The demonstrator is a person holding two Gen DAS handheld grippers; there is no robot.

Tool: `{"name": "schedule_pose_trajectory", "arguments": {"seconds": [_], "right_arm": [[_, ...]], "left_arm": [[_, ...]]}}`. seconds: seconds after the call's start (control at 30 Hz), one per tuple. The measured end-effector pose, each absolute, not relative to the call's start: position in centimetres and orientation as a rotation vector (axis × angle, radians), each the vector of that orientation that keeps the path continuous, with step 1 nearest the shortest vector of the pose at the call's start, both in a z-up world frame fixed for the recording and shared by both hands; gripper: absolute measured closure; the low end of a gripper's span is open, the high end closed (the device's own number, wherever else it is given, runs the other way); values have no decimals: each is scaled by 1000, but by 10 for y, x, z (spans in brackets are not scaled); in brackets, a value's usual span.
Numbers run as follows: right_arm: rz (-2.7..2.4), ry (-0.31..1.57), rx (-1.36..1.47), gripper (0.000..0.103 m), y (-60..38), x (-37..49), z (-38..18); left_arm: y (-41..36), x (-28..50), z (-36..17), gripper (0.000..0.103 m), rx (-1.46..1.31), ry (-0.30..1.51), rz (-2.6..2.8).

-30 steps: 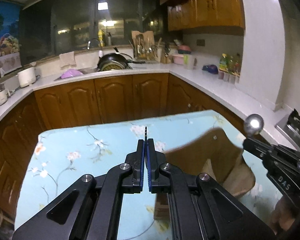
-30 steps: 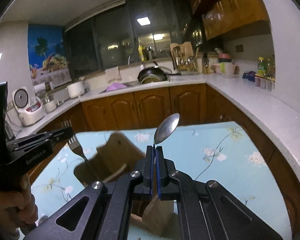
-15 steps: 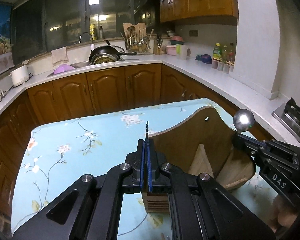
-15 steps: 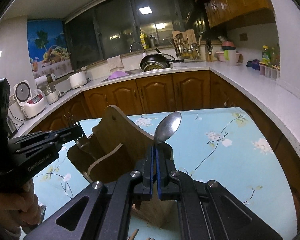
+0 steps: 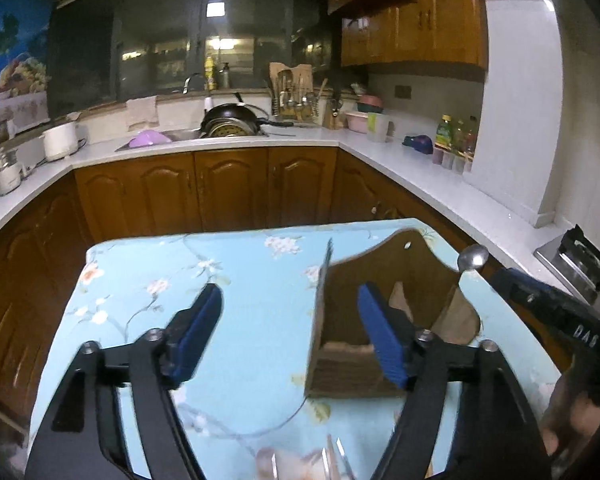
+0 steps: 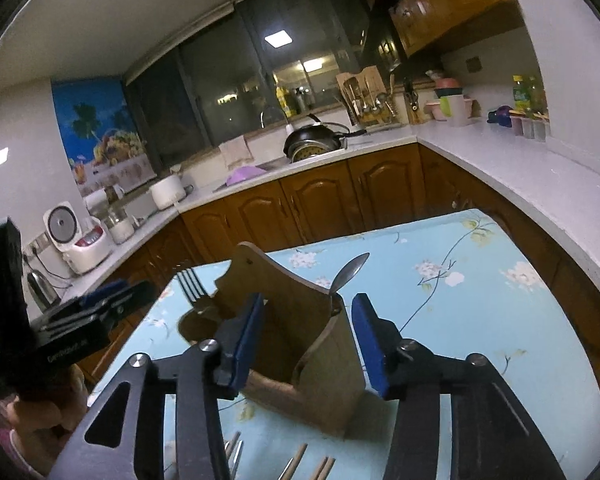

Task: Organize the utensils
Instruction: 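Open both grippers to drop the spoon and fork into the wooden holder, then grasp a wooden chopstick with the right gripper while the left grasps a metal chopstick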

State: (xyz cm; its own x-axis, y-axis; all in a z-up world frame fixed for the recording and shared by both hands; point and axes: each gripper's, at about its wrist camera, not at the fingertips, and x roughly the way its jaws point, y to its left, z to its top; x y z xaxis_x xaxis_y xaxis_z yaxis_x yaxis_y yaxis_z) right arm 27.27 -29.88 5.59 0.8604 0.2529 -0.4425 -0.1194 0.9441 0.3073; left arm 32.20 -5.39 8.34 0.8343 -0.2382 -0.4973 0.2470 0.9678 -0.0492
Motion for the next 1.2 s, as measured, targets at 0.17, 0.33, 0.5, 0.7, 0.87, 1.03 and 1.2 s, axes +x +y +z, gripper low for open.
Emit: {"name": "schedule_pose_trajectory", "arguments": {"seconds": [0.17, 0.33, 0.5, 0.7, 0.87, 1.03, 1.2], "right_arm": [[185, 480, 284, 34, -303, 244, 60], [175, 518, 314, 26, -304, 212, 47], [162, 575, 328, 26, -302, 188, 31], [165, 632, 337, 26, -292, 164, 14], [163, 664, 347, 26, -284, 154, 3], [174, 686, 339, 26, -274, 155, -5], [169, 704, 312, 39, -265, 163, -9]], "left_arm": [[-21, 288, 74, 14, -48, 545, -218], [5, 256, 51, 13, -111, 602, -186], [23, 225, 29, 13, -170, 659, -165], [29, 202, 10, 13, -178, 708, -141], [34, 194, -7, 13, -186, 755, -126], [33, 196, -16, 13, -169, 789, -119], [30, 203, -20, 13, -149, 815, -119]]}}
